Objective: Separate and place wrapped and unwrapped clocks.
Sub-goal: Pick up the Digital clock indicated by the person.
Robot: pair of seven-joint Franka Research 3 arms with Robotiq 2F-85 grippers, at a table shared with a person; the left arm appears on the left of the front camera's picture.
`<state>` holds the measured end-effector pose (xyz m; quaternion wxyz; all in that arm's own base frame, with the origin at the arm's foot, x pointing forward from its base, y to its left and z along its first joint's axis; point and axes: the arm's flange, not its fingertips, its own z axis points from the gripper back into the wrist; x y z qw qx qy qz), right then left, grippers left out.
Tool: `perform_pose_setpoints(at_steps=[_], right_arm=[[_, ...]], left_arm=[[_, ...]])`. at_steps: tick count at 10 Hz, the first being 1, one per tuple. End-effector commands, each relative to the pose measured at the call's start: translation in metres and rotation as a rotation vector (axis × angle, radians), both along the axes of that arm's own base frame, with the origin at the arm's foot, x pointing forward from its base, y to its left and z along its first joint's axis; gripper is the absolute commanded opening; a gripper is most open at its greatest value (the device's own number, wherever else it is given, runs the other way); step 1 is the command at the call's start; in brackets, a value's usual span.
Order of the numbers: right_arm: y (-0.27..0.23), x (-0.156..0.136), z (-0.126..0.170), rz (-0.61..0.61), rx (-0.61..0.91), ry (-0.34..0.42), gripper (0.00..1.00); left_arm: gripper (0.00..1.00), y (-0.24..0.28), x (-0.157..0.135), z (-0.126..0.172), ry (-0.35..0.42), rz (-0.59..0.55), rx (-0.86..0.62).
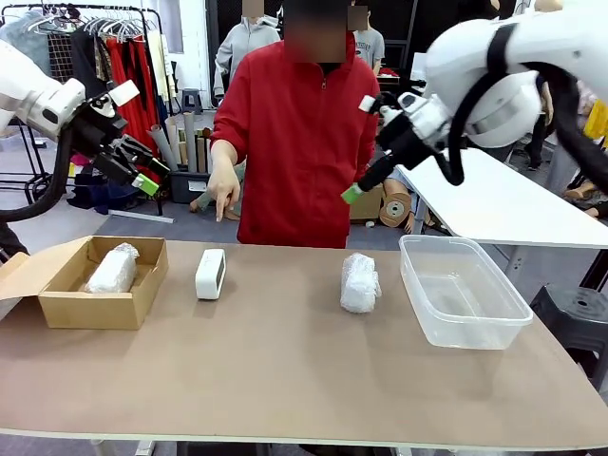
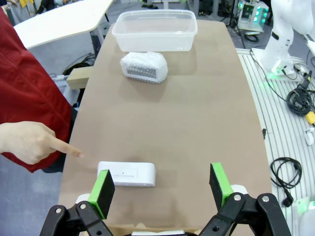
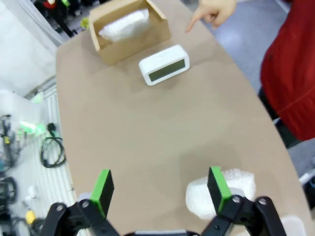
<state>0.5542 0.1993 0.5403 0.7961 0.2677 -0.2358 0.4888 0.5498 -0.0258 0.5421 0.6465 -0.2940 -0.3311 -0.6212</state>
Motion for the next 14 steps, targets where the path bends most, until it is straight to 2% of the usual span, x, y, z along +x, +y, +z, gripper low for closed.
perform_pose_setpoints(at_steps=[1,3,4,8,11,12,13,14], right_arm=[[0.032,0.033,0.008,-0.055,-0.015,0.039,1.00],[0.071,0.049,0.000,-0.145,-0.086,0.118,1.00],[0.091,0.055,-0.005,-0.182,-0.143,0.105,1.00],[0.156,0.056,-0.011,-0.118,-0.225,0.137,1.00],[0.203,0.050,-0.028,-0.079,-0.292,0.123,1.00],[0.211,0.048,-0.029,-0.051,-0.292,0.131,1.00],[0.206,0.047,-0.026,0.051,-0.274,0.154,1.00],[0.203,0.038,-0.039,-0.044,-0.274,0.121,1.00]], left_arm=[[1.00,0.001,-0.001,0.002,0.005,-0.002,-0.003],[1.00,0.001,-0.001,0.002,0.005,-0.002,-0.003],[1.00,0.001,-0.001,0.002,0.005,-0.002,-0.003],[1.00,0.001,-0.001,0.002,0.005,-0.002,-0.003],[1.00,0.001,-0.001,0.002,0.005,-0.002,-0.003],[1.00,0.001,-0.001,0.002,0.005,-0.002,-0.003],[1.00,0.001,-0.001,0.002,0.005,-0.002,-0.003],[1.00,0.001,-0.001,0.002,0.005,-0.002,-0.003]])
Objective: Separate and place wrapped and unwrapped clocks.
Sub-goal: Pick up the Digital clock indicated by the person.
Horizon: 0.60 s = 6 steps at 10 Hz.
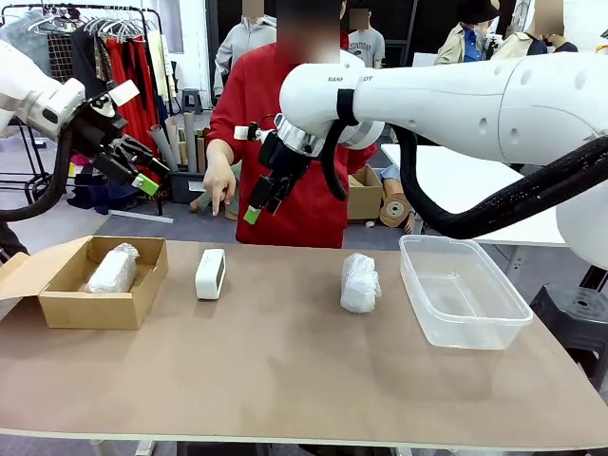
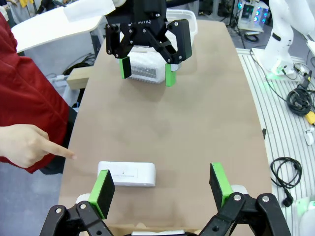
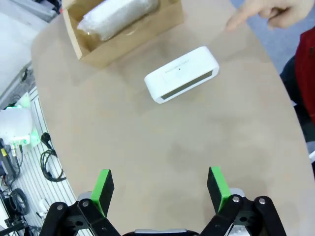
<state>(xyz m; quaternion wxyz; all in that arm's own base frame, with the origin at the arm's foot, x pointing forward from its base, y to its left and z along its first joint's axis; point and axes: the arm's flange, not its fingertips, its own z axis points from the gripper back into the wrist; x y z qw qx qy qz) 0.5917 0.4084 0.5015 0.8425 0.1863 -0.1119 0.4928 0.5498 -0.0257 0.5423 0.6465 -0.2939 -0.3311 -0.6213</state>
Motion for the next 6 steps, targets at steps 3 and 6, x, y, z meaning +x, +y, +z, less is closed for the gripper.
perform_pose_setpoints(at_steps=[3,6], right_arm=[[-0.006,0.001,0.000,-0.031,0.002,-0.021,1.00],[0.009,0.002,0.006,-0.005,-0.012,-0.016,1.00]], left_arm=[[1.00,0.001,-0.001,0.001,0.005,-0.002,-0.003],[1.00,0.001,-0.001,0.001,0.005,-0.002,-0.003]])
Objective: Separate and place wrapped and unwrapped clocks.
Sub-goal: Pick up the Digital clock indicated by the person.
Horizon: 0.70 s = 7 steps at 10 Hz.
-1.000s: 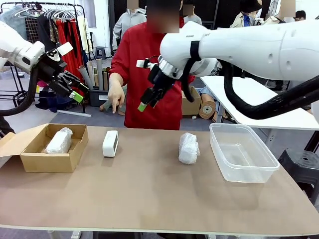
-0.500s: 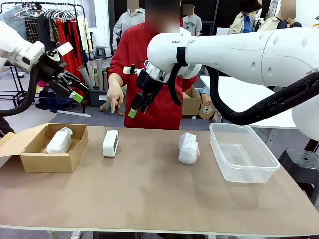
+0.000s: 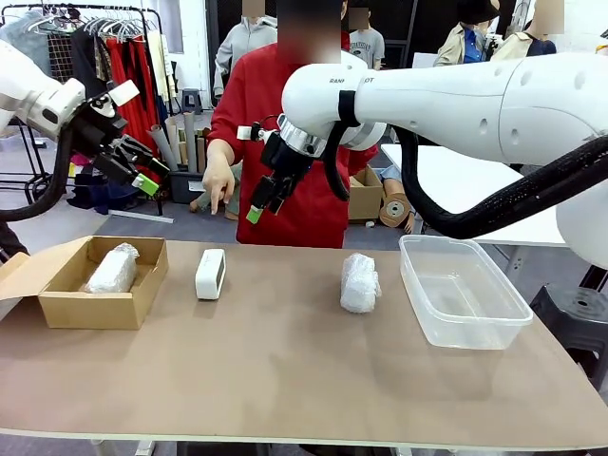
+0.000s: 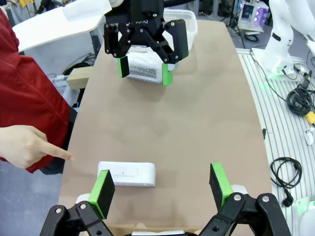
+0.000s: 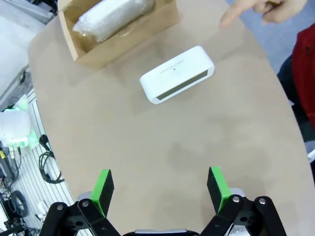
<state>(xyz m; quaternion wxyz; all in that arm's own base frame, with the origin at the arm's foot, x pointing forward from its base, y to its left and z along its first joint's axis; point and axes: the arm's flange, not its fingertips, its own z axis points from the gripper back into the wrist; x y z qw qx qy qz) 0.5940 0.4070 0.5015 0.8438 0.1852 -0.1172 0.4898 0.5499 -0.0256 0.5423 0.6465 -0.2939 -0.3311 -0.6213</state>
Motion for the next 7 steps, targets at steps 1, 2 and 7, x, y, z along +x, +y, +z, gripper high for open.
perform_pose_setpoints(at_steps=[1,2,7], right_arm=[[0.032,-0.003,0.010,-0.018,-0.050,0.034,1.00],[0.050,-0.004,0.018,-0.080,-0.106,0.060,1.00],[0.138,0.020,-0.006,-0.451,-0.259,0.100,1.00]], left_arm=[[1.00,0.001,-0.001,0.001,0.005,-0.002,-0.003],[1.00,0.001,-0.001,0.001,0.005,-0.002,-0.003],[1.00,0.001,-0.001,0.001,0.005,-0.002,-0.003]])
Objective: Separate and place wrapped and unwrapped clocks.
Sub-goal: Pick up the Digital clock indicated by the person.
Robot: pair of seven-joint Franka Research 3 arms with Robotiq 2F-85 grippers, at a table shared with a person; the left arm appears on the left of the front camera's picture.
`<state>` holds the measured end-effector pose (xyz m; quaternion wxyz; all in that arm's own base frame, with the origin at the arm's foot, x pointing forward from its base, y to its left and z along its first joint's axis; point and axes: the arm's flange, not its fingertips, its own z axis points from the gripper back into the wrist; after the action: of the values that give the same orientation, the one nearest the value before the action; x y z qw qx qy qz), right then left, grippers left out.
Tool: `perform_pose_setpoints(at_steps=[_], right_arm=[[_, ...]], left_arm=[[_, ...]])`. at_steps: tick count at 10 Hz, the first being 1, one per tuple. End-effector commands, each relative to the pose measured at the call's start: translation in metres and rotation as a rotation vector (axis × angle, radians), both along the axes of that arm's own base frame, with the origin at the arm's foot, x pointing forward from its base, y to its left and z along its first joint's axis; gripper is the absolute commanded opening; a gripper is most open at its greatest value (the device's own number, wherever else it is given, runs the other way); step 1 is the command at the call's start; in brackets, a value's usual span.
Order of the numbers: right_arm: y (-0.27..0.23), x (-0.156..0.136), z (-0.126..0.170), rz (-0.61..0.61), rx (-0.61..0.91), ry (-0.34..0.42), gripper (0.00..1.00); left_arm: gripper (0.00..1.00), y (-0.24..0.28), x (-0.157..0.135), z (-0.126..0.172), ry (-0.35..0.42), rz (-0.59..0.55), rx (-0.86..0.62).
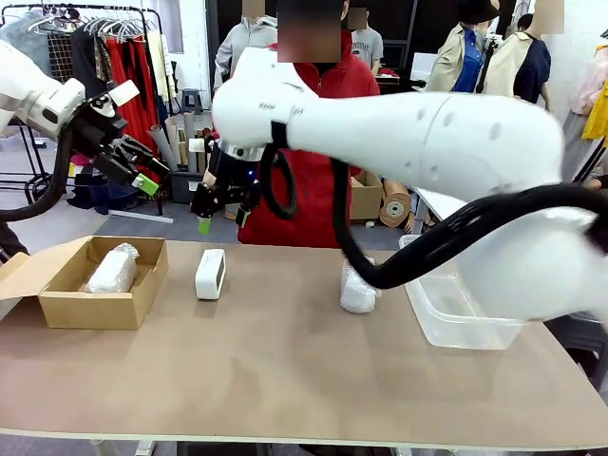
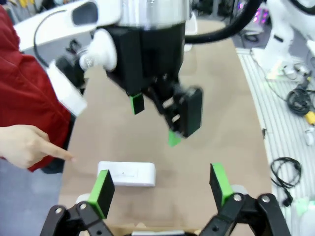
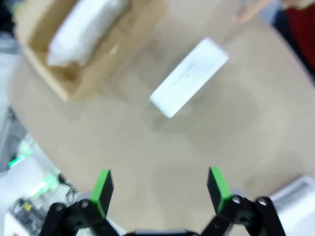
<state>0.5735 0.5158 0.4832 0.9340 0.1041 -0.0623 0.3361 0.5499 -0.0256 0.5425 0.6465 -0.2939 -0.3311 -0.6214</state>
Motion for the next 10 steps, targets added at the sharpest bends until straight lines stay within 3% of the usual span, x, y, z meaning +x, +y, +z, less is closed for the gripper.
perform_pose_setpoints(at_steps=[1,5,10], right_arm=[[0.035,0.047,0.005,-0.195,-0.114,-0.025,1.00],[0.044,0.074,-0.015,-0.315,-0.092,-0.028,1.00],[0.055,0.089,-0.036,-0.327,-0.106,-0.044,1.00]], left_arm=[[1.00,0.001,-0.001,0.001,0.005,-0.002,-0.003],[1.00,0.001,-0.001,0.001,0.005,-0.002,-0.003],[1.00,0.001,-0.001,0.001,0.005,-0.002,-0.003]])
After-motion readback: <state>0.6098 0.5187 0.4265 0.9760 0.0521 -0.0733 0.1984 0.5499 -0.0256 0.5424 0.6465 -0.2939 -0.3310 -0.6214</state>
